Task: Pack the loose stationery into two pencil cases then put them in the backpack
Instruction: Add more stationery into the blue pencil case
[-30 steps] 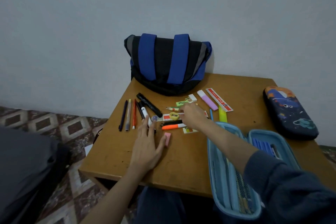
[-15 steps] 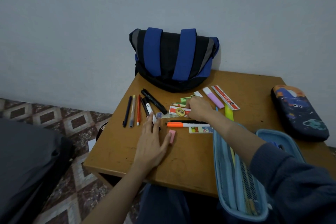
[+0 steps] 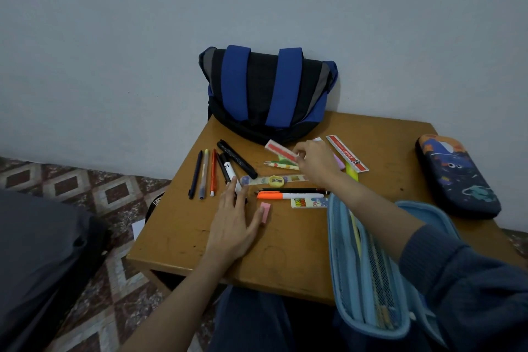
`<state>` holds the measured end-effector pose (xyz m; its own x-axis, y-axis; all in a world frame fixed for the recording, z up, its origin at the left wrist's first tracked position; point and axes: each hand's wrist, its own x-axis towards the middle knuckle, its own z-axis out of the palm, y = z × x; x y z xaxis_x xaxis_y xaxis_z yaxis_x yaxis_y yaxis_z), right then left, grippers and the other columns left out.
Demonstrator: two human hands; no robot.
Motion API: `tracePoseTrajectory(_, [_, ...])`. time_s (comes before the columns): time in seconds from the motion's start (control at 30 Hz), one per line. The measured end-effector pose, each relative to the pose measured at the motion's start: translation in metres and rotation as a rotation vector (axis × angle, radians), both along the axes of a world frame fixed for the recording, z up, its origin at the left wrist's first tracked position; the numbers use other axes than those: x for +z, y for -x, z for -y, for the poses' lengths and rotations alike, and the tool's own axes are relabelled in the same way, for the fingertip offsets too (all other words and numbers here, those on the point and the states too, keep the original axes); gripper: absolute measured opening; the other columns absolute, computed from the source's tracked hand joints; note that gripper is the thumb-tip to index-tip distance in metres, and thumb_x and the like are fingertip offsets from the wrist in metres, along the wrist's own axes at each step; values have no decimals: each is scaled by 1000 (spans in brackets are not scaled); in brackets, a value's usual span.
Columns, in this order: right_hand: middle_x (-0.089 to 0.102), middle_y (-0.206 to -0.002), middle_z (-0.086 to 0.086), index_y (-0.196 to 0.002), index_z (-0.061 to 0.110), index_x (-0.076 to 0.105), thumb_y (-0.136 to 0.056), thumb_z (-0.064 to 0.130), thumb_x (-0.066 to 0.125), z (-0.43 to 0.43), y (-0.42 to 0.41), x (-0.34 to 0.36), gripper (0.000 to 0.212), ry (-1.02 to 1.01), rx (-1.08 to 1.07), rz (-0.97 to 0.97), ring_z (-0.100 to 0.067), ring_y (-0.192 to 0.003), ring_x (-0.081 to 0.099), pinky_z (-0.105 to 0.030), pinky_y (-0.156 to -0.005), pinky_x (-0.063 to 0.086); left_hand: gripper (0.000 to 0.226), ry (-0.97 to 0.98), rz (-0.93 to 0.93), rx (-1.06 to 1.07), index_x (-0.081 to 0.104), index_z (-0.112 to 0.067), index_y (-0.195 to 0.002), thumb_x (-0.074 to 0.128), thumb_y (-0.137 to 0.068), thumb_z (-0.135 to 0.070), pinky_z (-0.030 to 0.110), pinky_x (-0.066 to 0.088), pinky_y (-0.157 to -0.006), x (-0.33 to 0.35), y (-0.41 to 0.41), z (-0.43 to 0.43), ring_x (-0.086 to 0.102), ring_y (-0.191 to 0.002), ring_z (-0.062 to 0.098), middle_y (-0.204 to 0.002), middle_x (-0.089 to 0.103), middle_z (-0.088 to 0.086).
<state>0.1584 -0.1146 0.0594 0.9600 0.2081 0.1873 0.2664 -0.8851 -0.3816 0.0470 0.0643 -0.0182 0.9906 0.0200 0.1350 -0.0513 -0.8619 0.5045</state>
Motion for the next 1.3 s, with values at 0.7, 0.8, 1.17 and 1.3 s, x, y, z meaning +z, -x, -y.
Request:
tracePoseTrajectory(0.7, [63,-71,-10,-73,4,56,-91,-1,53,110,94,27,19,-983,-428,-269,-5,-40,59,-17,-41,49,21,-72,226,-105,65,-15,-106,59,-88,-24,33,41,-94,24,22,54,52,-107,20,-109,61,2])
tracePoseTrajectory(0.8, [64,-70,-10,-75,4,56,-90,-1,55,116,101,27,16,-969,-435,-267,-6,-40,59,-18,-40,47,17,-9,171,-223,68,-15,-97,55,-90,-25,30,40,-88,34,30,86,52,-101,16,-101,64,-2])
tracePoseTrajectory(1.17, [62,-68,-14,-72,3,55,-87,-8,56,116,113,31,18,-905,-420,-268,-9,-37,59,-20,-40,50,17,-53,-66,-322,67,-18,-96,58,-89,-30,26,46,-80,43,56,142,48,-106,13,-106,57,-2])
tracePoseTrajectory(1.3, [63,-70,-15,-73,2,55,-86,-7,56,117,118,32,17,-871,-416,-271,-9,-39,60,-21,-42,53,17,-33,-99,-255,67,-17,-91,60,-88,-33,30,48,-82,43,55,143,48,-106,13,-104,58,-2])
